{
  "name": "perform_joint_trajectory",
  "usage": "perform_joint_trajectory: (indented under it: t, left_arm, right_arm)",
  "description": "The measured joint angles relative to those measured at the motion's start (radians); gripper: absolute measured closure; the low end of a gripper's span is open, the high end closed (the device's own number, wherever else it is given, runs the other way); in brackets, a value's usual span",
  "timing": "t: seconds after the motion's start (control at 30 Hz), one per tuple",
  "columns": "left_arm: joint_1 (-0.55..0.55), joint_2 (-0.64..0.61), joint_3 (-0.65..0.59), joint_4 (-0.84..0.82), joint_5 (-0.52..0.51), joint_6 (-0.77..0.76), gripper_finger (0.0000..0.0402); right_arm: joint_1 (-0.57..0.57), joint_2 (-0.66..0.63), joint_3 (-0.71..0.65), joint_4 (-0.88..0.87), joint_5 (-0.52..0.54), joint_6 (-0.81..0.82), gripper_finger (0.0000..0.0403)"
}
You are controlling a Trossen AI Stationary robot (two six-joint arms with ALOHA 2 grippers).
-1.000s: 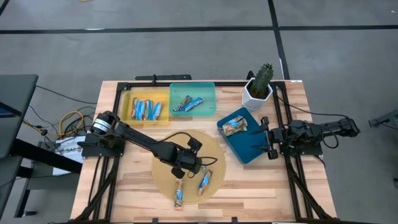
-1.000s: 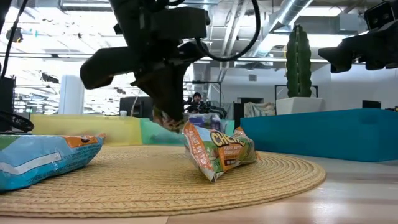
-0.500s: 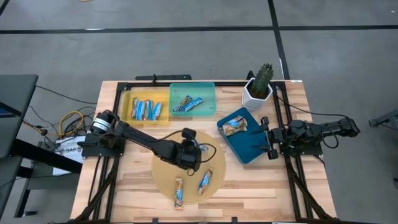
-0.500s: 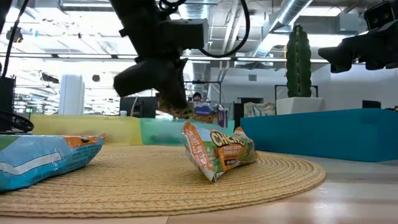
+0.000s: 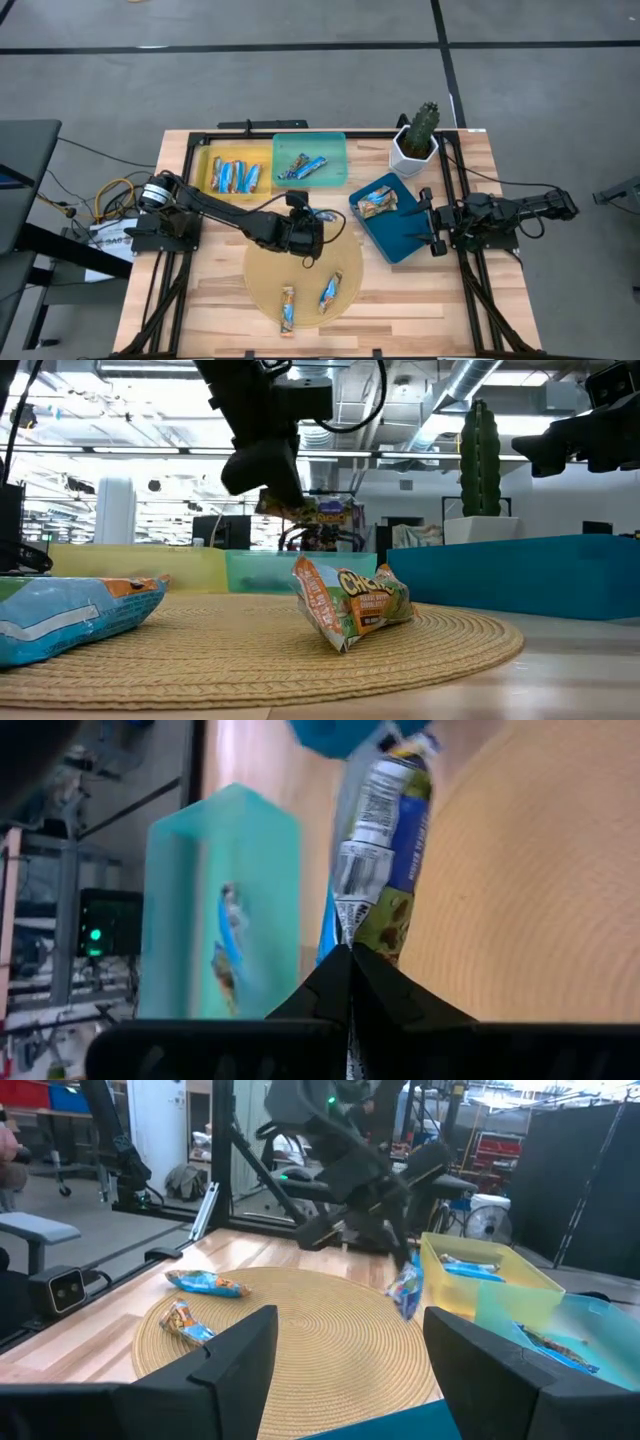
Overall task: Pick and place Granola Bars by type
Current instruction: Put the blue granola bar into the light blue bin
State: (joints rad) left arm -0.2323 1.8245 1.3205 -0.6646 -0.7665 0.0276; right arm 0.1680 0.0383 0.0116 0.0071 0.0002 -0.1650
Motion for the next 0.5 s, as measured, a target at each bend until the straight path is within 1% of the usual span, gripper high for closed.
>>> perform_joint_trajectory:
  t: [0.33,0.5]
  left_arm:
    - [0.115,-0.071,0.000,0.010,-0.026,-0.059,0.0401]
    - [0.180,-0.097,0.000,0.029,-0.015,-0.078,0.0401]
  right_arm:
    - [0.000,0.000,0.000,0.000,0.000,0.000,0.0159]
    - [0.000,0.000,0.000,0.000,0.000,0.000,0.0159]
